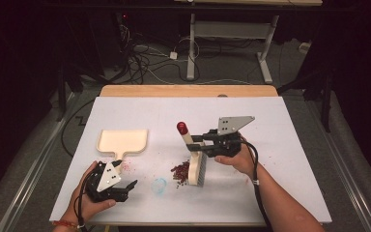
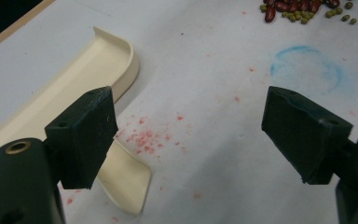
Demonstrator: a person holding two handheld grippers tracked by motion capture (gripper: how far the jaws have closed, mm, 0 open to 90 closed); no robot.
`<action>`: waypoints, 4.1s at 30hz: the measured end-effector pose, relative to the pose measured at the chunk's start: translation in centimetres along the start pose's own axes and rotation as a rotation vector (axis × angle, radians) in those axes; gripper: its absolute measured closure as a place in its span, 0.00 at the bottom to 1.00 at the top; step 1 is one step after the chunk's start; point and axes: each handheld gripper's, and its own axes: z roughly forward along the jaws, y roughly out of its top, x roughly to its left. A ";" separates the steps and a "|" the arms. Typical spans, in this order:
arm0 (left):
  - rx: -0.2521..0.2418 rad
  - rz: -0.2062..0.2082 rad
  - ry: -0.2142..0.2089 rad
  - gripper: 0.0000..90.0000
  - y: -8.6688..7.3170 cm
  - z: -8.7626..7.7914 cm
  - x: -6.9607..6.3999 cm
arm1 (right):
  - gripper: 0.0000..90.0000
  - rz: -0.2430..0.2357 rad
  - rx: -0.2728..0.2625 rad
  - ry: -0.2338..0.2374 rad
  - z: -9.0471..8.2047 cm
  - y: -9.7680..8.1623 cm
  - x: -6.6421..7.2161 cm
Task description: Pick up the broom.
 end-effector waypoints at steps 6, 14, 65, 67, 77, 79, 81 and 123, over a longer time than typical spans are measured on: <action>-0.003 0.009 0.003 0.19 0.1 -0.1 -0.1 | 0.78 -0.032 -0.009 0.048 1.2 0.4 1.3; 0.008 0.022 0.000 0.19 0.2 0.2 -0.4 | 0.78 -0.033 -0.057 -0.009 -0.7 0.9 1.6; 0.006 0.039 0.004 0.19 0.4 0.1 -0.4 | 0.78 0.162 -0.039 -0.513 1.3 0.2 9.5; 0.006 0.041 0.003 0.19 0.4 0.1 -0.4 | 0.78 0.150 -0.043 -0.545 1.9 0.1 9.1; 0.007 0.036 0.002 0.19 0.3 0.2 -0.4 | 0.78 0.175 -0.098 -0.657 2.7 0.5 7.4; 0.007 0.037 0.000 0.19 0.3 0.2 -0.4 | 0.78 0.180 -0.104 -0.665 2.5 0.8 7.1; 0.008 0.036 0.001 0.19 0.2 0.1 -0.4 | 0.78 0.189 -0.111 -0.666 2.2 0.9 6.9; -0.010 0.046 -0.009 0.19 1.2 0.9 -0.1 | 0.78 0.271 -0.085 -0.935 -15.6 -1.3 10.4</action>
